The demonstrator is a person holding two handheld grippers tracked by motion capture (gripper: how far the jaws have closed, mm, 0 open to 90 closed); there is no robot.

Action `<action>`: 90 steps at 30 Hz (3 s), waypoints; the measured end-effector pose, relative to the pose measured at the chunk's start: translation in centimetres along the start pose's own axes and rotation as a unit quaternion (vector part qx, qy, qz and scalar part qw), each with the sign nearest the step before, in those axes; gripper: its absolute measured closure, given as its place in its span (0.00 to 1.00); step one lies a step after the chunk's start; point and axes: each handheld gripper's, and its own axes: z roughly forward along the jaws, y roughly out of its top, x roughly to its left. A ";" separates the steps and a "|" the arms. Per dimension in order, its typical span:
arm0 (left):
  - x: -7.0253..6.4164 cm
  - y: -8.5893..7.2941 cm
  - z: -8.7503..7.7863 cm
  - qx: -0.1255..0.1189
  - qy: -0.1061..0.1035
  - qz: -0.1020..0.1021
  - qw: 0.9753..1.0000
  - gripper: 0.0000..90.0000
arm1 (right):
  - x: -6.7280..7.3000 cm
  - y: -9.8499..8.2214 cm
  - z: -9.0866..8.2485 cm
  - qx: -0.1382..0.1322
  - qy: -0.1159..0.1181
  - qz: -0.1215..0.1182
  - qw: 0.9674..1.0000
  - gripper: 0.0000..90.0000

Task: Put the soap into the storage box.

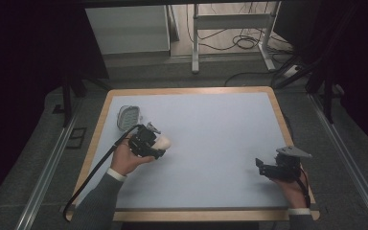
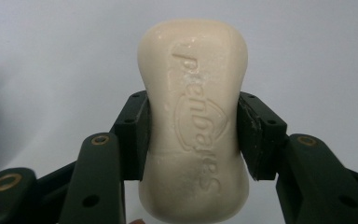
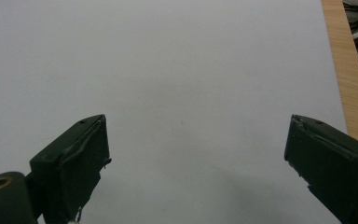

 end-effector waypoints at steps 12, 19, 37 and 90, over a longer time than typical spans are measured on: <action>2.3 0.3 -0.1 0.002 0.014 -0.019 1.000 0.55 | -0.1 -0.1 0.1 0.002 -0.001 0.002 1.000 0.07; 3.1 0.3 -0.1 0.000 0.017 -0.026 1.000 0.55 | -0.2 -0.1 0.1 0.005 -0.003 0.005 1.000 0.07; 5.5 0.2 -1.5 -0.021 0.029 -0.051 0.998 0.55 | -0.2 -0.1 0.1 0.003 -0.004 0.004 1.000 0.07; 11.4 -1.0 -5.1 -0.069 0.055 -0.126 0.988 0.55 | -0.3 -0.2 0.2 0.006 -0.009 0.008 1.000 0.07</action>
